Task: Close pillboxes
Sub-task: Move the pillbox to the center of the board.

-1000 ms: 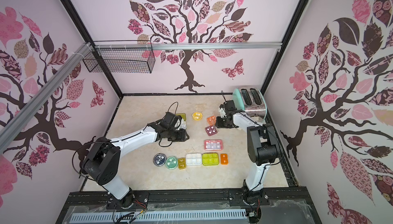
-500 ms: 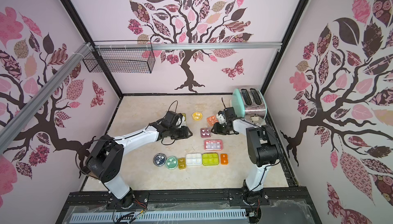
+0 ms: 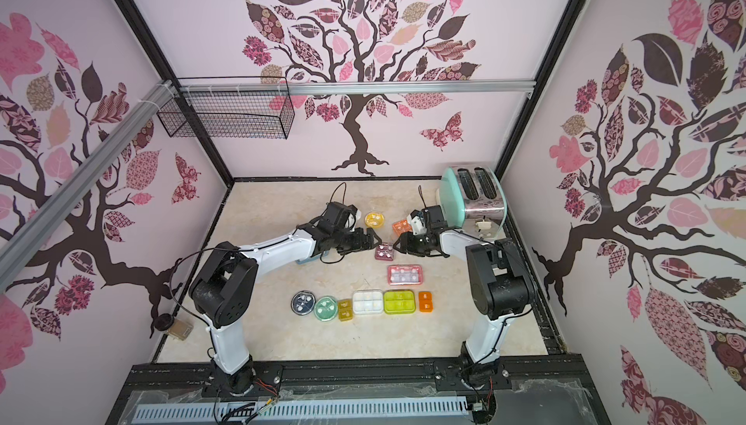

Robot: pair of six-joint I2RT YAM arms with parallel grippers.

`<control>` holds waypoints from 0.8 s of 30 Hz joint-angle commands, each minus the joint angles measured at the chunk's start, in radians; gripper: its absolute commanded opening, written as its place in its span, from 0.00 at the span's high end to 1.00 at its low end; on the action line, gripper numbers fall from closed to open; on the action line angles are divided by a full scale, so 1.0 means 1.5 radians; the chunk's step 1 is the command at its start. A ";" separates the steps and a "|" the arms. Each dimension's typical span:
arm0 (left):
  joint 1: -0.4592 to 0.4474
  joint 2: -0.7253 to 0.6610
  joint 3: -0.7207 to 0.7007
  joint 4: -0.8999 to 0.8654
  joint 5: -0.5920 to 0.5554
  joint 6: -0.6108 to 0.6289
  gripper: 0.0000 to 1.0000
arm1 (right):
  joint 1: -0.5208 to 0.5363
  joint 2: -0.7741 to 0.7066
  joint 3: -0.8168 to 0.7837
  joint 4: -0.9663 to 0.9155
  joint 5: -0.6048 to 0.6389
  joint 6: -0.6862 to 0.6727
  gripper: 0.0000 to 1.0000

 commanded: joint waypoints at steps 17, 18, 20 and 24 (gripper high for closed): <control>0.006 0.097 0.068 -0.034 0.006 0.062 0.02 | 0.035 0.011 0.030 -0.001 0.006 0.012 0.48; 0.005 0.102 0.070 -0.035 0.008 0.061 0.02 | 0.035 0.011 0.030 -0.001 0.006 0.011 0.48; 0.005 0.110 0.075 -0.034 0.015 0.057 0.02 | 0.036 0.009 0.030 -0.002 0.006 0.011 0.48; 0.005 0.125 0.084 -0.035 0.027 0.060 0.05 | 0.036 0.006 0.030 -0.006 0.006 0.008 0.48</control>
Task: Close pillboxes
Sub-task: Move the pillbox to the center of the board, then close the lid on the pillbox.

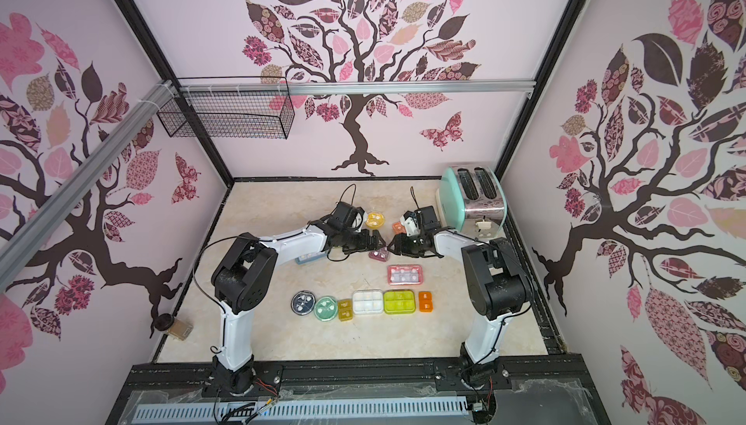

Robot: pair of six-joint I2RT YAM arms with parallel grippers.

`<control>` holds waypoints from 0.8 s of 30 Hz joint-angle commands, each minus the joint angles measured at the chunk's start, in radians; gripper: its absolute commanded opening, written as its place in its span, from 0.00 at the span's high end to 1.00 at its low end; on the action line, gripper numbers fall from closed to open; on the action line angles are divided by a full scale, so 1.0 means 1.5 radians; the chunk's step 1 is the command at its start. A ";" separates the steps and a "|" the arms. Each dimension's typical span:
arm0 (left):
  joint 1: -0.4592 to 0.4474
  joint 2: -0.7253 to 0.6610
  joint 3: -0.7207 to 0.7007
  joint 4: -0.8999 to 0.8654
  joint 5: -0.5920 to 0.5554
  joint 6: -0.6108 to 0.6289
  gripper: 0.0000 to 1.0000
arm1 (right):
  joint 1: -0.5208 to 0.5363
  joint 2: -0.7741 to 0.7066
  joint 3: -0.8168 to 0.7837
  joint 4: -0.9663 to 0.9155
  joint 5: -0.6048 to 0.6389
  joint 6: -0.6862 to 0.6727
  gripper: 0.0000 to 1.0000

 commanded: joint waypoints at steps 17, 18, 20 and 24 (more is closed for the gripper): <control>0.002 0.048 0.000 0.007 0.007 -0.028 0.43 | 0.016 0.005 0.029 0.012 0.002 0.022 0.51; 0.001 0.049 0.000 0.008 0.008 -0.028 0.43 | 0.018 0.006 0.030 0.013 0.003 0.023 0.51; 0.002 0.050 -0.002 0.010 0.008 -0.030 0.44 | 0.022 0.008 0.032 0.016 0.006 0.029 0.52; 0.003 0.053 -0.009 0.012 0.005 -0.032 0.46 | 0.024 0.011 0.026 0.036 0.017 0.051 0.54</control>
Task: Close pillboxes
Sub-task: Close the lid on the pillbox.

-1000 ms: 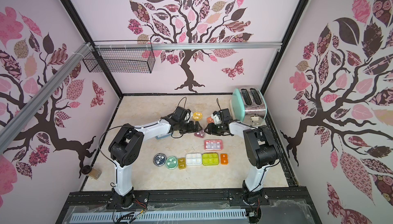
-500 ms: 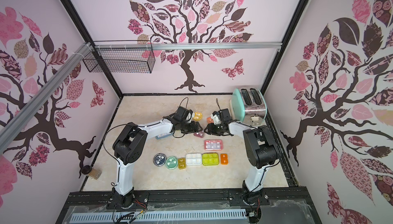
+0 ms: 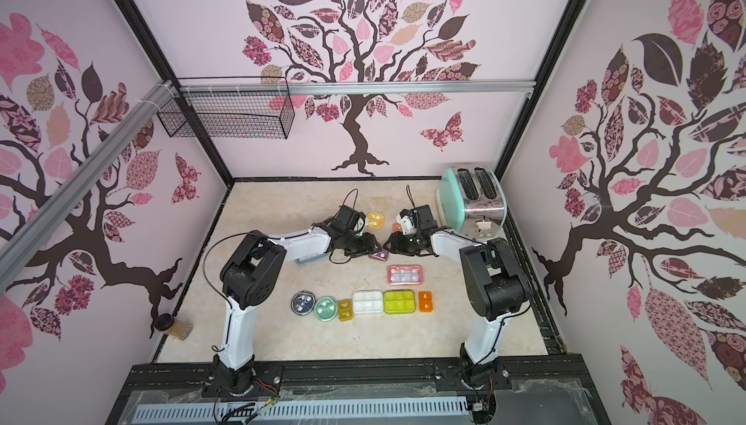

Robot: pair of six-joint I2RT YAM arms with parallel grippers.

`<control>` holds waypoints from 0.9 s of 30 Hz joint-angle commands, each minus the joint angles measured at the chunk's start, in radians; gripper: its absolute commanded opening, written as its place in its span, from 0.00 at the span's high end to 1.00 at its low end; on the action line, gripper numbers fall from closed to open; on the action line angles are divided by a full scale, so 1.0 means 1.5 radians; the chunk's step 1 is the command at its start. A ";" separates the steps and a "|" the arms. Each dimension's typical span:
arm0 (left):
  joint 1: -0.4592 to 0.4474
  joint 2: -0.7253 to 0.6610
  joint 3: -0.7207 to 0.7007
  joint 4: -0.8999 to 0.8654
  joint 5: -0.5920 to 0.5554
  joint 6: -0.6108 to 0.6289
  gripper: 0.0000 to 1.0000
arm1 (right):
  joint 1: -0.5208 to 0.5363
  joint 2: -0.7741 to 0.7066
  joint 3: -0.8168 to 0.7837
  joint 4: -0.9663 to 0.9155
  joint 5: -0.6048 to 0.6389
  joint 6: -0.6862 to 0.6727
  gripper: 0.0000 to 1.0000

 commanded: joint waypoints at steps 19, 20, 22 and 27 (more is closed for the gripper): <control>0.002 0.009 -0.078 0.026 -0.003 -0.022 0.68 | 0.007 0.008 -0.004 0.035 0.042 0.040 0.56; 0.002 0.007 -0.087 0.031 -0.004 -0.025 0.67 | 0.007 0.008 -0.006 0.035 0.043 0.040 0.56; 0.002 0.003 -0.097 0.033 -0.001 -0.025 0.66 | 0.008 0.009 -0.006 0.036 0.045 0.040 0.56; 0.001 -0.041 -0.103 0.024 -0.005 -0.008 0.61 | 0.008 -0.008 -0.007 0.016 0.053 0.036 0.56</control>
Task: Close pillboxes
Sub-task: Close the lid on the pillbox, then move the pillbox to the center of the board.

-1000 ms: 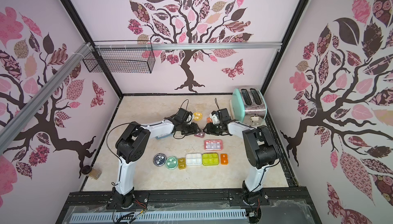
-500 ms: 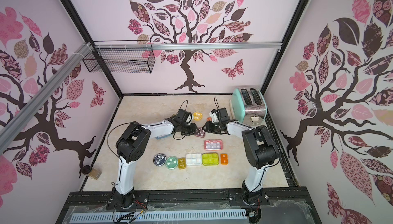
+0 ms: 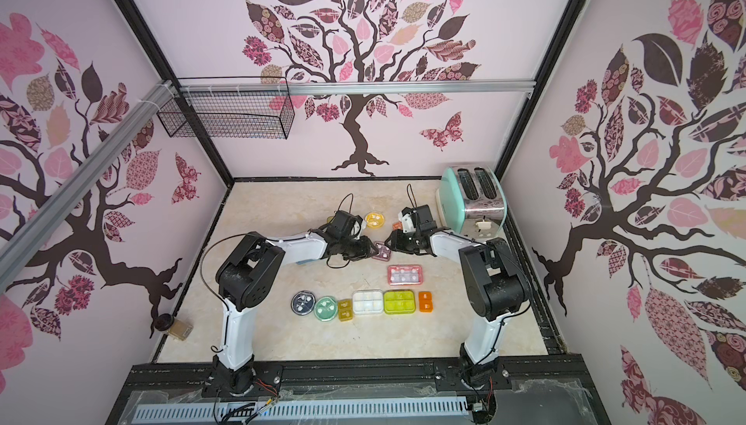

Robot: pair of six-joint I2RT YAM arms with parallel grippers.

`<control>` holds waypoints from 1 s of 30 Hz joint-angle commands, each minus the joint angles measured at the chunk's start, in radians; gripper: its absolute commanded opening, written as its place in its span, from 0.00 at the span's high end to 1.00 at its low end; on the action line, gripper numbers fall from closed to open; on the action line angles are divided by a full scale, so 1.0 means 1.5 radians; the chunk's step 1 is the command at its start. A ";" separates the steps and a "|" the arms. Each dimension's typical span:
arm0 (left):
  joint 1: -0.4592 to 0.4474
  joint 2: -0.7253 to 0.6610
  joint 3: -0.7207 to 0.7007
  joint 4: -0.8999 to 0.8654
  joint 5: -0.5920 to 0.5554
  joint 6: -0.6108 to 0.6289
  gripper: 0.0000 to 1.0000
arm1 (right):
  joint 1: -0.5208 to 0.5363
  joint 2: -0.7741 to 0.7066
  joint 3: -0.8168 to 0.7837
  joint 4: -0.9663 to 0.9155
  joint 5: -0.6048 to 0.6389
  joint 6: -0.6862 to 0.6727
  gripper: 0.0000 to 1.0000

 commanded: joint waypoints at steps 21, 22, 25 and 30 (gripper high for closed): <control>-0.003 0.185 0.376 -0.275 -0.011 0.213 0.79 | 0.009 -0.048 -0.052 -0.047 0.070 -0.033 0.89; -0.002 0.191 0.375 -0.274 -0.011 0.211 0.79 | 0.008 -0.047 -0.052 -0.046 0.071 -0.033 0.89; -0.002 0.203 0.363 -0.269 -0.011 0.211 0.79 | 0.009 -0.037 -0.045 -0.043 0.072 -0.034 0.88; -0.003 0.192 0.330 -0.260 -0.013 0.209 0.80 | 0.013 -0.010 -0.024 -0.052 0.074 -0.042 0.86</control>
